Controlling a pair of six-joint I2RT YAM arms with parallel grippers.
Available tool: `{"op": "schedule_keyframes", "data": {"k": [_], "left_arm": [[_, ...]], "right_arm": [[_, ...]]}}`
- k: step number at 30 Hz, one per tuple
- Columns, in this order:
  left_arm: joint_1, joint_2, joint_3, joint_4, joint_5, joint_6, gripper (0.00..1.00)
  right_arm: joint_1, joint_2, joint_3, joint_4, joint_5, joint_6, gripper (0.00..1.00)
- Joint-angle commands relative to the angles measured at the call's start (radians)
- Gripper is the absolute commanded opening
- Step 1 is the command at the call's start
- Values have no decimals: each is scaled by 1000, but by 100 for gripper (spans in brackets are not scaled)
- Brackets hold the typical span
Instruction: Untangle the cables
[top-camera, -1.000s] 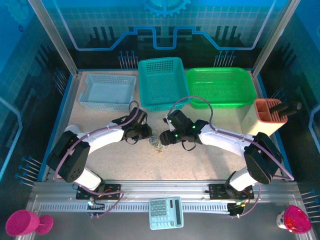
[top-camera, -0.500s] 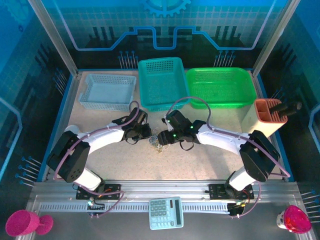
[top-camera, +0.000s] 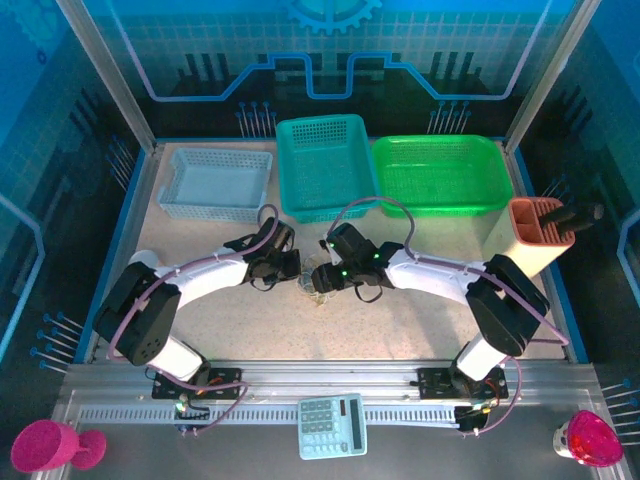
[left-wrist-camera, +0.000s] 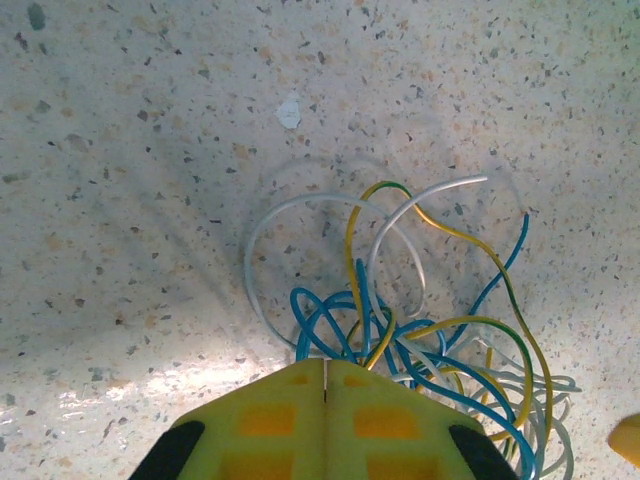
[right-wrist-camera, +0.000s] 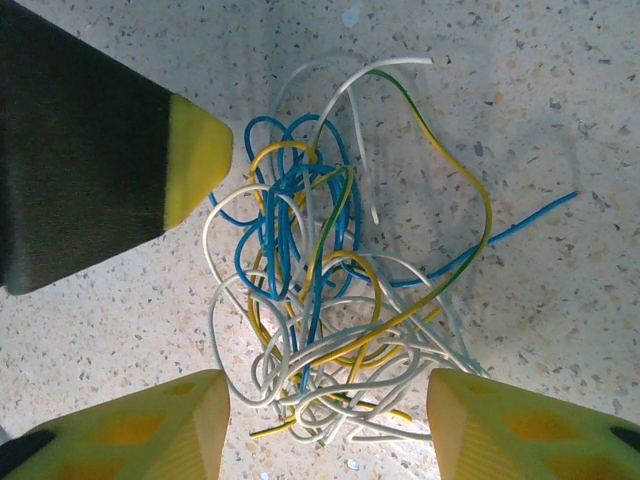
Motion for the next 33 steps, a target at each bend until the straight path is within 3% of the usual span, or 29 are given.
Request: {"op": "schedule_keyframes", "data": {"k": [1, 18, 28, 33], "left_arm": [[-8, -68, 27, -42, 14, 10, 0], [-11, -303, 156, -86, 134, -43, 0], [-20, -293, 214, -50, 176, -85, 0], [-29, -276, 236, -36, 188, -104, 0]], "right_arm": [[13, 21, 6, 23, 16, 13, 56], [-28, -11, -51, 60, 41, 26, 58], [-42, -243, -108, 62, 13, -74, 87], [-39, -259, -94, 115, -14, -121, 93]]}}
